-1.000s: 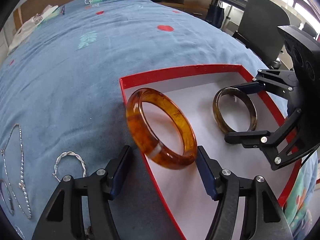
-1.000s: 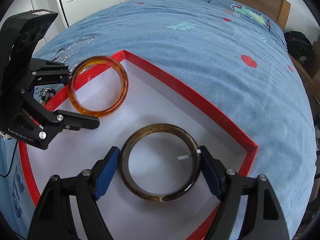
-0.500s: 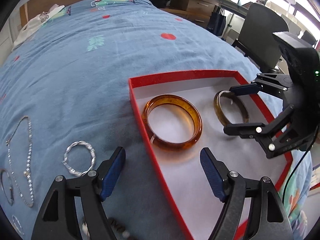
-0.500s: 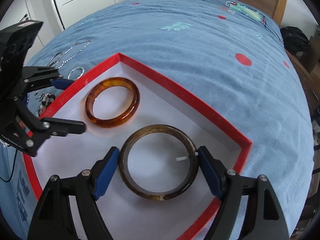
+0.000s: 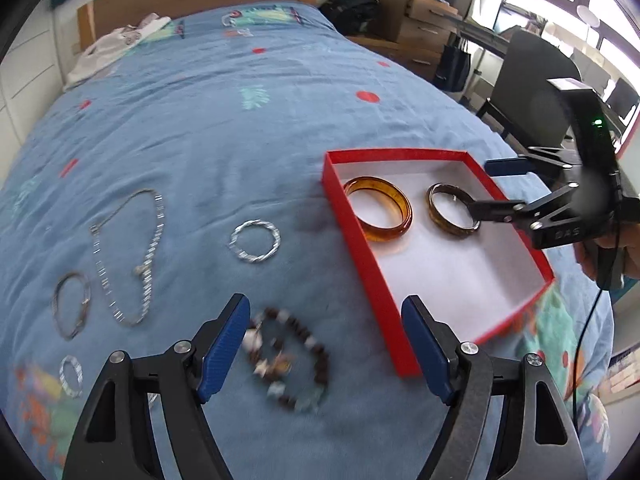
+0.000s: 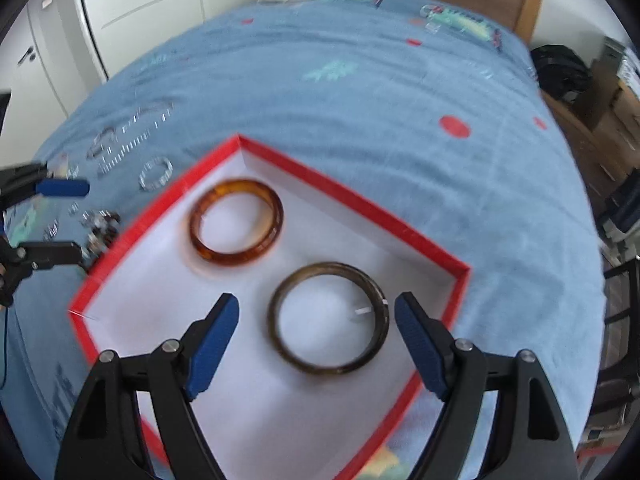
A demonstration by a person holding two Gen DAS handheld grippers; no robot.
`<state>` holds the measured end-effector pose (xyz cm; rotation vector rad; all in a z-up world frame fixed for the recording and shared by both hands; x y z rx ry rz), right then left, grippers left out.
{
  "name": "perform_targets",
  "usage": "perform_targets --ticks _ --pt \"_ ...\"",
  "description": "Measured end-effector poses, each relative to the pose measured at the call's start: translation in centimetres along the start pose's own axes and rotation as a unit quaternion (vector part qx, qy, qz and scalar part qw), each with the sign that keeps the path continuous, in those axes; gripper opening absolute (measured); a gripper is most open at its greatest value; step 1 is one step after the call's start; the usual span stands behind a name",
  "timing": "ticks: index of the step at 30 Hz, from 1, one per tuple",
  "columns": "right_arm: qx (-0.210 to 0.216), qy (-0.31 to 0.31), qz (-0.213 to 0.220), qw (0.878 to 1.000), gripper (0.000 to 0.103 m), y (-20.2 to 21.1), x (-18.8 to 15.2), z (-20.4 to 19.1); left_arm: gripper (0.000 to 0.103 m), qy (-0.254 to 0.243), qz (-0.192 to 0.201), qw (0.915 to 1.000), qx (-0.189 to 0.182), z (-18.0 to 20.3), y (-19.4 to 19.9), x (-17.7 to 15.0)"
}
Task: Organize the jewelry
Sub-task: 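Withdraw both open tools from the red box back over the jewelry, then grasp the silver watch with the left tool while the right tool grasps a silver ring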
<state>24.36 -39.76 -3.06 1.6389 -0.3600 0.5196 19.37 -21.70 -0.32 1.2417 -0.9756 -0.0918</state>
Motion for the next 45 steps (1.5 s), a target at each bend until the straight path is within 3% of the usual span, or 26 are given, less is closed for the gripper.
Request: perform_targets --ticks 7,17,29,34,45 --pt "-0.008 -0.04 0.035 0.999 0.08 6.9 -2.5 -3.4 0.084 0.019 0.026 0.999 0.031 0.3 5.0 -2.6" --pt "0.004 -0.051 0.056 0.997 0.08 12.2 -7.2 -11.3 0.084 0.043 0.052 0.995 0.074 -1.4 11.8 -8.0" --pt "0.029 -0.09 0.086 0.992 0.08 14.3 -10.4 -18.1 0.084 0.124 0.051 0.9788 0.155 -10.2 17.2 -18.2" --pt "0.041 -0.106 0.093 0.989 0.08 13.2 -10.5 -20.0 0.084 0.14 0.049 0.9761 0.159 -12.1 17.0 -20.2" --pt "0.041 -0.127 0.081 0.988 0.079 7.4 -10.0 -22.4 0.08 0.135 0.034 0.9838 0.113 -11.4 11.1 -20.8"
Point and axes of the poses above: each gripper's, at about its wrist camera, not at the fingertips, and y roughly against the way its jaws point, z to its right, x to its top, the point moved 1 cm from there along -y, roughly the way its jaws point, and after that the axes turned 12 degrees about -y, right-handed, at the moved point
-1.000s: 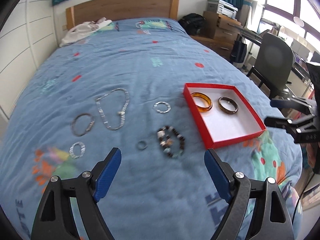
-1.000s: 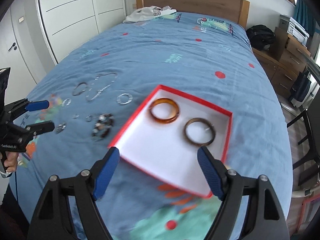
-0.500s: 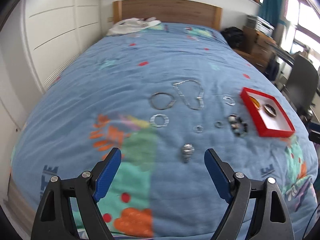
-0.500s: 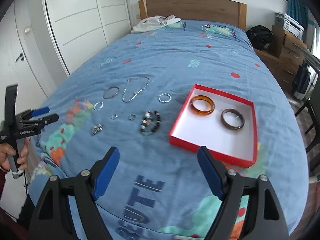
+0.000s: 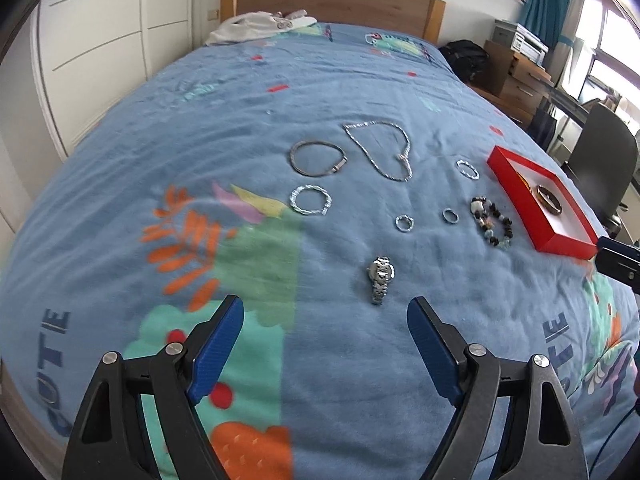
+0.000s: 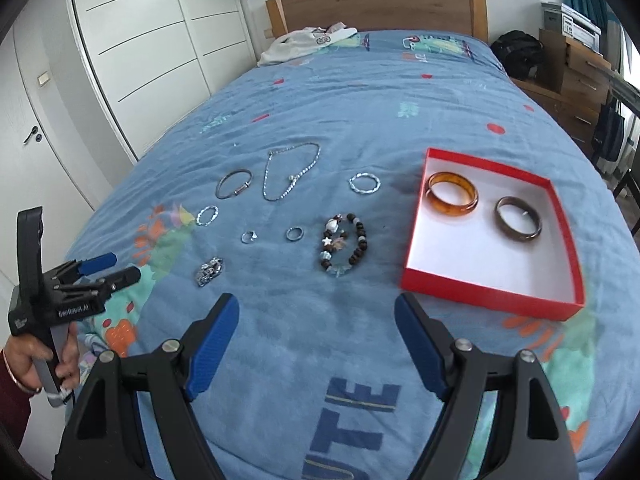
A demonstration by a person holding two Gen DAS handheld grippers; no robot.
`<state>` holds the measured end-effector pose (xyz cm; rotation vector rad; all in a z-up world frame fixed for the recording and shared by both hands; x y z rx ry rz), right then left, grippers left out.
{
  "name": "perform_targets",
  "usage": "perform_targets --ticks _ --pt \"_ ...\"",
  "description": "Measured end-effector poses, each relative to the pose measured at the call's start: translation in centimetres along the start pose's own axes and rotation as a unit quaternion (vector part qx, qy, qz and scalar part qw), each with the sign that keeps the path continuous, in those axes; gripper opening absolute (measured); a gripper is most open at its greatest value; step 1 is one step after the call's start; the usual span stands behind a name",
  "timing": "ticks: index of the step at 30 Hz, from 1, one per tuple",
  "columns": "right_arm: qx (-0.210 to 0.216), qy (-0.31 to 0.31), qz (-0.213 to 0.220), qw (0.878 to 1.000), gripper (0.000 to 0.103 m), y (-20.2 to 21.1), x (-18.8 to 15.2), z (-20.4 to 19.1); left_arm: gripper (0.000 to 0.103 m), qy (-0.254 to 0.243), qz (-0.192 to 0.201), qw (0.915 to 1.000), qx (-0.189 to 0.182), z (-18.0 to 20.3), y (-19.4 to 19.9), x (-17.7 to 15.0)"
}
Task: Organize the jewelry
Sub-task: 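Grasp the silver watch with the left tool while the right tool grasps a silver ring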
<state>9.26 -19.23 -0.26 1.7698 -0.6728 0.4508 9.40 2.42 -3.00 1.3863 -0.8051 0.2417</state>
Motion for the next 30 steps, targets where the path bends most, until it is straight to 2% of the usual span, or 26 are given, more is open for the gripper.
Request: perform_targets --ticks 3,9,16,21,26,30 --pt "0.0 0.0 -0.003 1.0 0.079 -1.6 -0.1 -0.3 0.075 -0.002 -0.006 0.9998 -0.017 0.4 -1.4 0.0" --pt "0.004 -0.006 -0.009 1.0 0.078 -4.4 -0.5 -0.8 0.073 -0.022 -0.01 0.9984 -0.05 1.5 -3.7 0.9" --pt "0.007 -0.013 -0.008 1.0 0.078 -6.4 -0.4 -0.9 0.068 -0.042 -0.02 0.9971 -0.06 2.4 -5.9 1.6" --pt "0.01 -0.015 -0.005 1.0 0.076 -7.3 -0.3 -1.0 0.056 -0.044 -0.028 0.9964 -0.066 2.5 -7.4 1.5" --pt "0.028 -0.008 -0.007 1.0 0.064 -8.9 0.6 -2.0 0.054 -0.04 -0.028 0.9962 -0.073 2.3 -8.1 1.3" --pt "0.04 -0.008 -0.008 0.999 0.057 -10.5 1.2 -2.7 0.045 -0.044 -0.026 0.9959 -0.074 2.1 -8.3 1.4"
Point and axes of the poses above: each gripper's, at about its wrist camera, not at the fingertips, and y roughly against the way its jaws point, z to its right, x to its top, the point moved 1 cm from there along -y, roughly the way its jaws point, and after that the axes turned 12 degrees about -y, right-handed, at the moved point
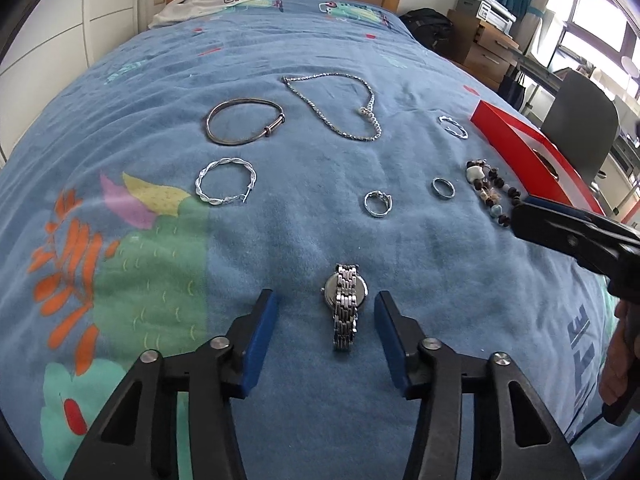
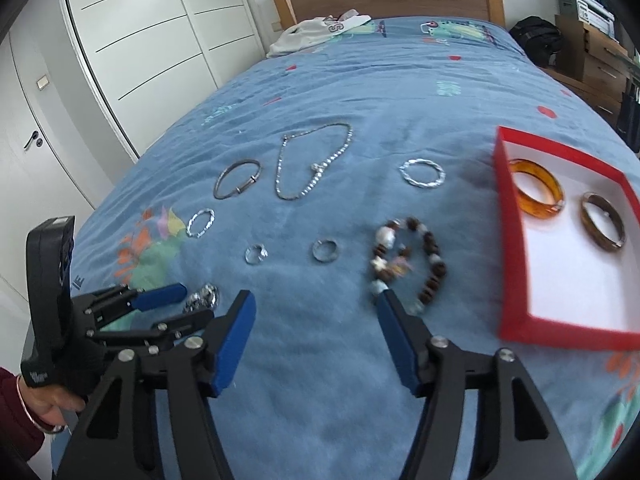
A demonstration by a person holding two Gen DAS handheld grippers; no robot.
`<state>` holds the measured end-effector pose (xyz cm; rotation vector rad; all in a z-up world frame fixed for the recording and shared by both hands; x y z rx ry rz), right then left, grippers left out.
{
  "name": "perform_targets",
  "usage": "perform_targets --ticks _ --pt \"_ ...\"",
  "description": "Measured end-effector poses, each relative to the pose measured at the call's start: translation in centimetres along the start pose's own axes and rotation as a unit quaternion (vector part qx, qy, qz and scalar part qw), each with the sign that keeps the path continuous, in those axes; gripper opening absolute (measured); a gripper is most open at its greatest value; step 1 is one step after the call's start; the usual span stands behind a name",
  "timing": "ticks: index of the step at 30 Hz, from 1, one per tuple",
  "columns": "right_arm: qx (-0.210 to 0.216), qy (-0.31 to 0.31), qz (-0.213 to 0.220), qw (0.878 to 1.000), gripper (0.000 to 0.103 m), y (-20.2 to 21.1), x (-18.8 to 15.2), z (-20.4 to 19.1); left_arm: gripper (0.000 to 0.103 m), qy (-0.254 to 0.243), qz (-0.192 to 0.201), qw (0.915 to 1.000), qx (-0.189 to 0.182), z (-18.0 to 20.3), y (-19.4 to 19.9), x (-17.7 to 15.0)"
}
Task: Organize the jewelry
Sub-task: 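Grasp the silver watch with the left tool while the right tool grasps a silver ring, then carry the watch and ring into the red box and open both tools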
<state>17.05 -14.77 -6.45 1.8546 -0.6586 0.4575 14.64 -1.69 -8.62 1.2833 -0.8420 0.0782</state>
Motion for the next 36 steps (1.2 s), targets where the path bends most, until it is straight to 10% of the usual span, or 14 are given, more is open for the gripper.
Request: perform_targets --ticks 6,21,36 --pt "0.0 0.004 -0.006 1.0 0.05 -2.7 1.1 -0.5 0.024 -0.007 0.003 0.9999 -0.009 -0.2 -0.2 -0.1" --pt "-0.043 0.017 -0.03 0.998 0.02 -6.8 2.0 0.0 0.023 0.02 0.011 0.9996 -0.018 -1.4 1.0 -0.6" --pt "-0.013 0.004 0.027 1.0 0.019 1.4 2.9 0.7 0.018 0.001 0.036 0.9991 -0.023 1.5 4.1 2.3"
Point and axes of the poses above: each gripper's, at about its wrist camera, not at the fingertips, and y roughly against the way its jaws point, z to its right, x to its top, the point moved 1 cm from there along -y, roughly the way its jaws point, and after that the axes turned 12 degrees about -y, right-handed, at the moved point
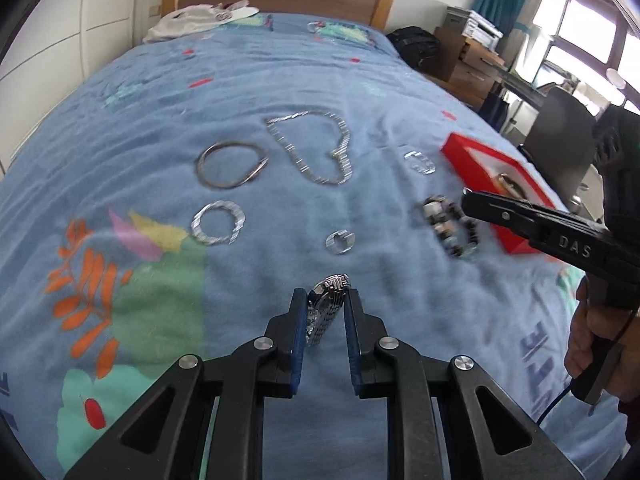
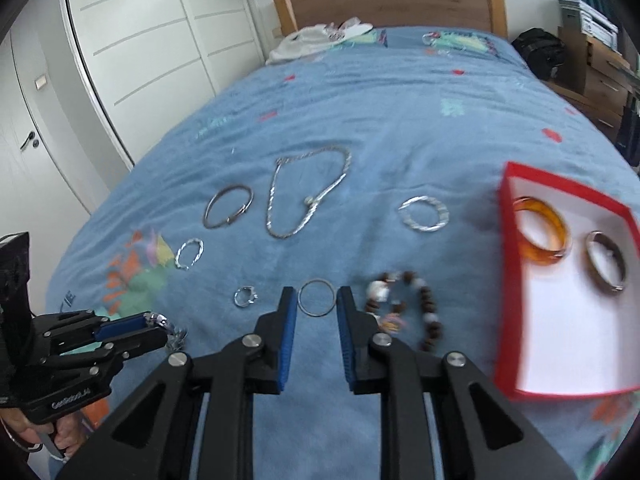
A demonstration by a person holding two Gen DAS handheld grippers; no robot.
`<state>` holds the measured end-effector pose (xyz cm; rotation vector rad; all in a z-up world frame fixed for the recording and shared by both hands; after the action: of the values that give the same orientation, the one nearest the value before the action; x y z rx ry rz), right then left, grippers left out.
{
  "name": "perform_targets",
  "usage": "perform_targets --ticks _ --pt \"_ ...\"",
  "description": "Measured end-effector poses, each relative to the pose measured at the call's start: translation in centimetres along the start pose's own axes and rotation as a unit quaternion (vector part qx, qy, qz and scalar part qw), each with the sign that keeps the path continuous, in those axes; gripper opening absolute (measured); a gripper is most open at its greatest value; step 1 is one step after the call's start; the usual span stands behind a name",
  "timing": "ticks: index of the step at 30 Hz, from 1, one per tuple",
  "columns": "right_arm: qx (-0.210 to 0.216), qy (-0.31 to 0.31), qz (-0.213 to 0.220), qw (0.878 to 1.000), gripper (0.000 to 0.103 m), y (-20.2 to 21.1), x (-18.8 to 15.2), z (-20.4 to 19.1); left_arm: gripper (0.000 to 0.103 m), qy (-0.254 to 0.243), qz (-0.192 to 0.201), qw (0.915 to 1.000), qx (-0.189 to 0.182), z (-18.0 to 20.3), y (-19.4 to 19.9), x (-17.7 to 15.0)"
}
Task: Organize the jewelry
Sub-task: 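Carry the watch and ring into the red box and open both tools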
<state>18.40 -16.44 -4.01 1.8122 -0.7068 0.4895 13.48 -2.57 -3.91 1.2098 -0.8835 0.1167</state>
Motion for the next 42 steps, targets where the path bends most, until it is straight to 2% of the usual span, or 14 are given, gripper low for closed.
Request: perform_targets --ticks 8,17,22,26,28,30,36,42 --pt "-0.028 -0.025 0.037 0.999 0.019 5.8 0.7 5.8 0.018 -0.026 0.014 0.9994 -0.019 4.6 0.1 2.8" --pt "-0.07 -0.052 0.052 0.995 0.019 9.4 2.5 13.7 0.018 -0.068 0.029 0.9943 -0.078 11.8 -2.6 8.7" --pt "-0.082 -0.064 0.03 0.994 0.019 8.9 3.4 17.9 0.018 -0.088 0.03 0.9903 -0.103 15.3 -5.5 11.8" --pt "-0.088 -0.065 0.005 0.994 0.019 7.8 3.2 19.9 0.018 -0.101 0.018 0.988 -0.116 17.7 -8.1 13.0" --pt "-0.091 -0.067 -0.005 0.994 0.02 7.3 3.1 20.7 0.009 -0.104 0.007 0.9868 -0.124 18.6 -9.6 13.5" --pt "-0.094 -0.071 -0.011 0.993 0.02 6.9 3.1 21.4 0.009 -0.109 0.001 0.9858 -0.128 19.4 -10.6 13.9" --pt "-0.1 -0.075 -0.035 0.992 0.02 5.6 3.1 22.8 0.009 -0.113 -0.017 0.9841 -0.135 20.7 -12.9 14.2" --pt "-0.113 -0.06 -0.074 0.989 0.02 3.9 2.8 23.3 0.008 -0.109 -0.033 0.9842 -0.135 20.5 -13.8 13.1"
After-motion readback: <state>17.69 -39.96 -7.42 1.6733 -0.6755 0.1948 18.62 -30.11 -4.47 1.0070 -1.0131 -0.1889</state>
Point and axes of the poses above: each gripper's, at about its wrist camera, not at the fingertips, and y roughly against the way its jaws point, z to its right, x to its top, the point moved 1 cm from there along -y, roughly the way its jaws point, and after that the axes turned 12 degrees about -y, right-handed, at the moved point
